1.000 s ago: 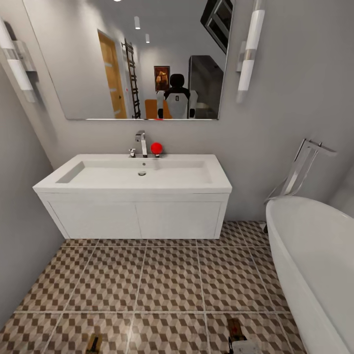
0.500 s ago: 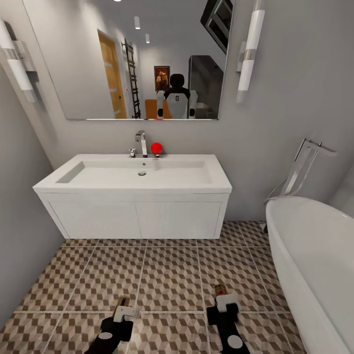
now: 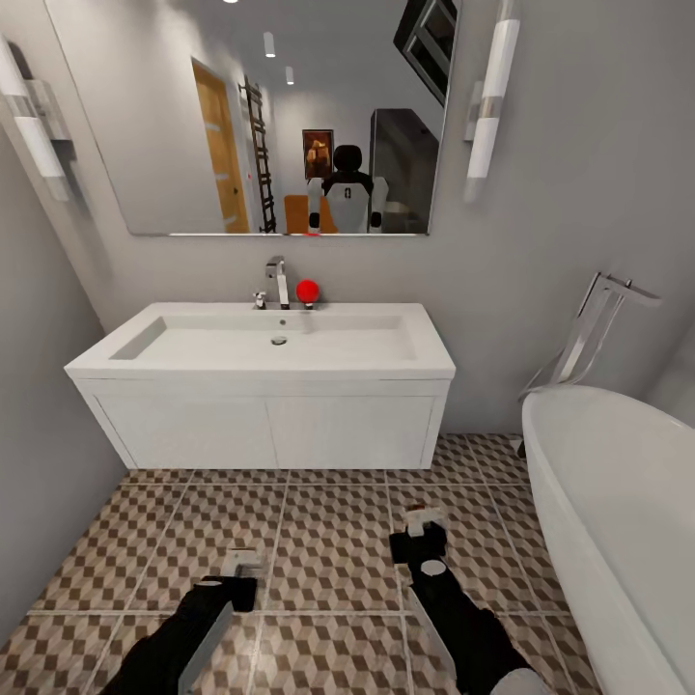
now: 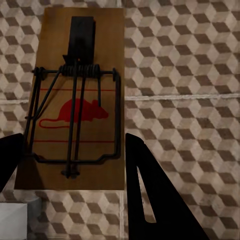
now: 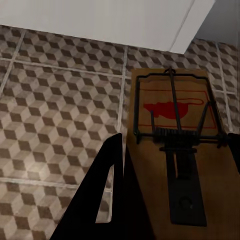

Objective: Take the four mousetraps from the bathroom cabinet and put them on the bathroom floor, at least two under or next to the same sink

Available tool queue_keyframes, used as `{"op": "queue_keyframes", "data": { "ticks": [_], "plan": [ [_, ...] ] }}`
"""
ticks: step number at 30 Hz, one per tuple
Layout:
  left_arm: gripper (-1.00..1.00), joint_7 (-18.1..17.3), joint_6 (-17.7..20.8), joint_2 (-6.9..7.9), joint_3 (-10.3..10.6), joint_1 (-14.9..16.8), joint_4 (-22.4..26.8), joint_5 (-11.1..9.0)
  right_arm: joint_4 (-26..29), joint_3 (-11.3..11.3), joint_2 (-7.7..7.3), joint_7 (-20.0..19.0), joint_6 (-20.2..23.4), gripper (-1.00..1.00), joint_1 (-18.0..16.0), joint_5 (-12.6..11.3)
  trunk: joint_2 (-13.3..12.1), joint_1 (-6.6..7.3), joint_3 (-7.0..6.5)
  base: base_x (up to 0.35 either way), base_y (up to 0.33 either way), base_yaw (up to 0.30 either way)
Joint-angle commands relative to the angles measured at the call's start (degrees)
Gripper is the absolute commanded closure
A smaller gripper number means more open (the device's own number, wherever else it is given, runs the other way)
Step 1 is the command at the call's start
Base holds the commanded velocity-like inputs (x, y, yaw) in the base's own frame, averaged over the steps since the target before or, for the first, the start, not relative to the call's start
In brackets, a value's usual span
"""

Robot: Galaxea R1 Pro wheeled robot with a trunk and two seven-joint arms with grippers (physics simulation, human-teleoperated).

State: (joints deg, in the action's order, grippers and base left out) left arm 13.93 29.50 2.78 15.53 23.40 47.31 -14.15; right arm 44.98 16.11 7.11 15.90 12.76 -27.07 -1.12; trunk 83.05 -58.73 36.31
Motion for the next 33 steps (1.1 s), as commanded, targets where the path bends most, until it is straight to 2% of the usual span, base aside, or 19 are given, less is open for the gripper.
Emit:
{"op": "queue_keyframes", "data": {
  "ticks": [1, 4, 8, 25, 33],
  "plan": [
    [1.0, 0.4, 1.1, 0.07, 0.1, 0.7, -0.1, -0.6, 0.0, 0.2, 0.01, 0.4, 1.2, 1.0, -0.8, -0.3, 0.0, 0.0, 0.07, 0.0, 0.0, 0.0],
    [1.0, 0.6, 4.3, -0.02, -0.5, 4.6, -2.8, -0.6, -0.1, 0.2, 0.44, 0.4, 6.9, 1.0, -4.4, -0.3, 0.0, 0.0, 0.07, 0.0, 0.0, 0.0],
    [1.0, 0.8, 5.2, -0.15, -0.6, 6.3, -4.3, -0.6, -0.2, 0.2, 0.66, 0.4, 10.2, 1.0, -6.5, -0.3, 0.0, 0.0, 0.07, 0.0, 0.0, 0.0],
    [1.0, 0.3, 5.5, -0.48, -0.6, 6.7, -1.7, -0.9, 0.5, 0.2, 0.72, 0.4, 11.1, 1.0, -7.1, -0.3, 0.0, 0.0, 0.07, 0.0, 0.0, 0.0],
    [1.0, 0.3, 5.7, -0.42, -0.4, 6.7, 5.7, -1.0, 2.6, 0.3, 0.72, 0.3, 11.2, 1.0, -7.1, -0.4, 0.0, 0.0, 0.07, 0.0, 0.0, 0.0]
  ]
}}
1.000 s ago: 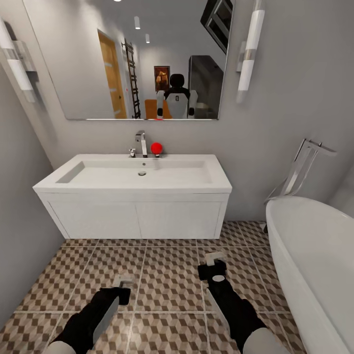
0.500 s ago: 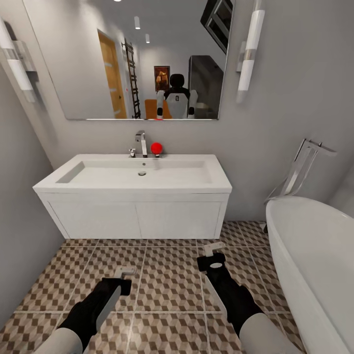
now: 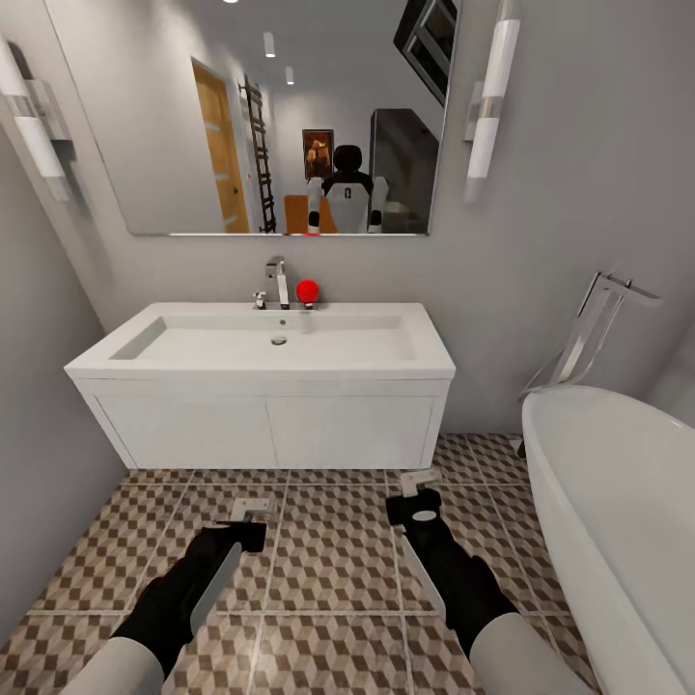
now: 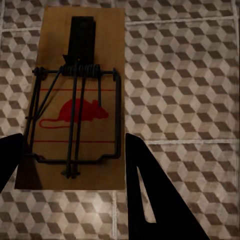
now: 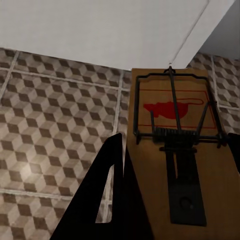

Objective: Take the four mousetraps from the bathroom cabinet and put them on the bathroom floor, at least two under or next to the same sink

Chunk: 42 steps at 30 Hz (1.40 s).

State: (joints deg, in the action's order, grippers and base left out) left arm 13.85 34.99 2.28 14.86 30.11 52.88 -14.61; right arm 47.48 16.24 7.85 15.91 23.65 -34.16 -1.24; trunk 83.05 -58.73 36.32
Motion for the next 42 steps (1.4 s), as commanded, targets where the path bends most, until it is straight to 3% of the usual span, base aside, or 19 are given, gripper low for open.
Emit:
{"op": "queue_keyframes", "data": {
  "ticks": [1, 14, 33, 42],
  "plan": [
    [1.0, 0.4, 0.2, 0.08, 0.3, 0.0, 0.6, -0.5, 0.3, 0.2, -0.03, 0.3, 0.3, 1.0, 0.0, -0.2, 0.0, 0.0, 0.06, 0.0, 0.0, 0.0],
    [1.0, 0.4, 0.4, 0.17, 0.3, 0.0, 2.3, -0.6, 3.6, 0.2, -0.11, -0.7, 1.0, 1.0, 0.0, -0.5, 0.0, 0.0, 0.25, 0.0, 0.0, 0.0],
    [1.0, 0.4, 0.3, 0.18, 0.2, 0.0, 2.6, -0.6, 3.7, 0.2, -0.11, -0.7, 1.0, 1.0, 0.0, -0.6, 7.7, -4.17, 5.37, 0.0, 0.0, 0.0],
    [1.0, 0.4, 0.3, 0.18, 0.2, 0.0, 7.2, -0.5, 3.7, 0.2, -0.11, -0.7, 1.0, 1.0, 0.0, -0.6, 11.3, -6.15, 7.82, 0.0, 0.0, 0.0]
  ]
}}
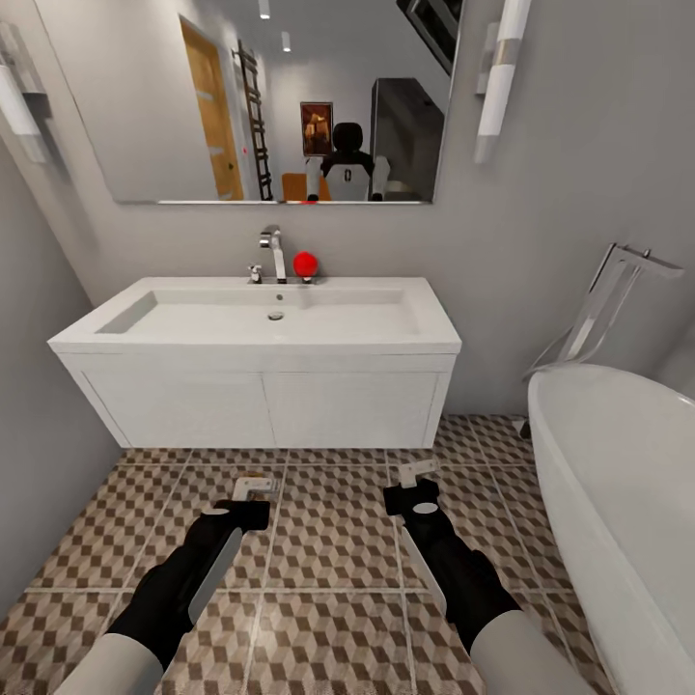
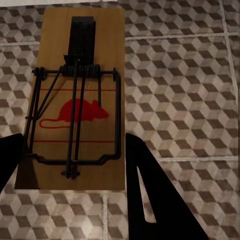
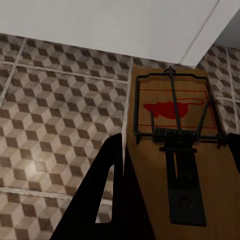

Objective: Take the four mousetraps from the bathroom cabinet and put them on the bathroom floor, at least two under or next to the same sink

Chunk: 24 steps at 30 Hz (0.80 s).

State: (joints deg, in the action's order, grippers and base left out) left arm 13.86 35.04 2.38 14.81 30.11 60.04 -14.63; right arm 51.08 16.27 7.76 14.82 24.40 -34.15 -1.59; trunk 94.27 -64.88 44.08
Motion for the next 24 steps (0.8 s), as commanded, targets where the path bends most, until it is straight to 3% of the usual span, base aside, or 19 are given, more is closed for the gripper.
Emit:
{"op": "queue_keyframes", "data": {
  "ticks": [1, 24],
  "plan": [
    [1.0, 0.4, 0.2, 0.07, 0.2, 0.0, 0.2, -0.5, 0.1, 0.2, -0.02, 0.3, 0.3, 1.0, 0.0, -0.3, 0.4, -0.22, 0.33, 0.0, 0.0, 0.0],
    [1.0, 0.4, 0.1, 0.08, 0.2, 0.0, 0.5, -0.4, 0.1, 0.2, -0.02, 0.3, 0.3, 1.0, 0.0, -0.3, 9.7, -5.27, 6.6, 0.0, 0.0, 0.0]
  ]
}}
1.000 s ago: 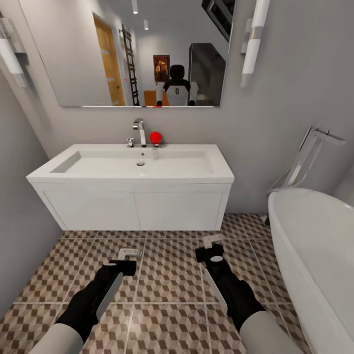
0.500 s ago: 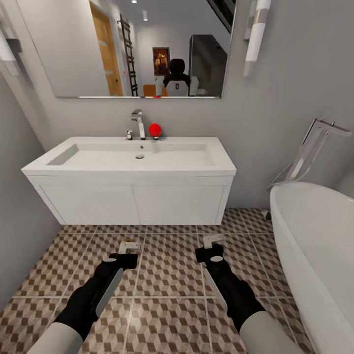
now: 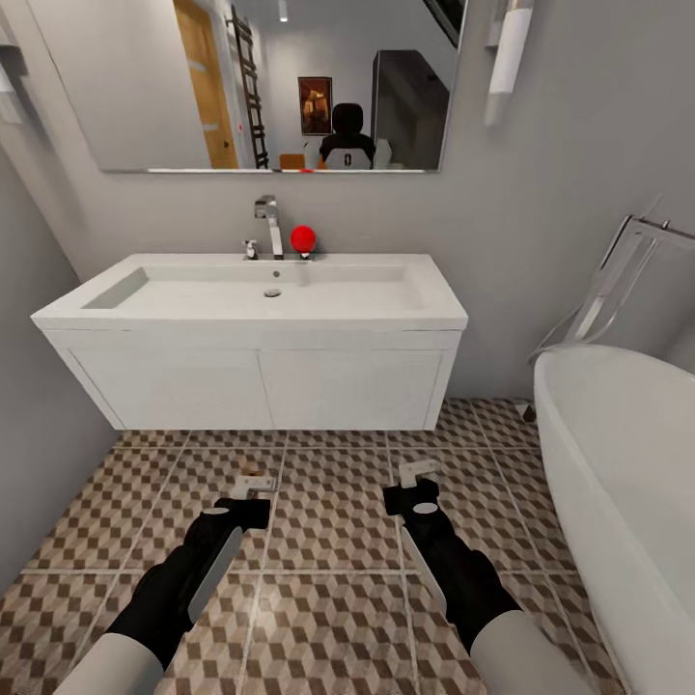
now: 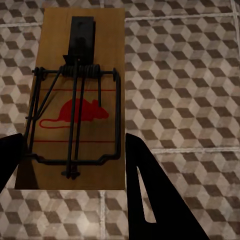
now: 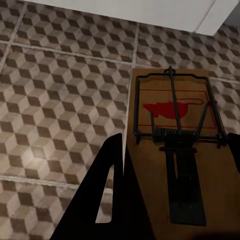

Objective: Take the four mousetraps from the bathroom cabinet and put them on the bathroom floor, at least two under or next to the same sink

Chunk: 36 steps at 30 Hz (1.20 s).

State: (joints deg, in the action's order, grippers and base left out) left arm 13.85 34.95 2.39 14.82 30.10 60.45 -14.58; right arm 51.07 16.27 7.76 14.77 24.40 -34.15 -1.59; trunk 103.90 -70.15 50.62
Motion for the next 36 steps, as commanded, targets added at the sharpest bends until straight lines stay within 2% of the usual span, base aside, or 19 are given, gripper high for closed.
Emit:
{"op": "queue_keyframes", "data": {
  "ticks": [1, 36],
  "plan": [
    [1.0, 0.4, 0.2, 0.07, 0.2, 0.0, 0.1, -0.5, 0.1, 0.2, -0.02, 0.3, 0.3, 1.0, 0.0, -0.3, 0.4, -0.22, 0.33, 0.0, 0.0, 0.0],
    [1.0, 0.4, 0.2, -0.02, 0.3, 0.0, 0.0, -0.5, 0.1, 0.2, 0.01, 0.4, 0.3, 1.0, 0.0, -0.3, 14.5, -7.91, 9.87, 0.0, 0.0, 0.0]
  ]
}}
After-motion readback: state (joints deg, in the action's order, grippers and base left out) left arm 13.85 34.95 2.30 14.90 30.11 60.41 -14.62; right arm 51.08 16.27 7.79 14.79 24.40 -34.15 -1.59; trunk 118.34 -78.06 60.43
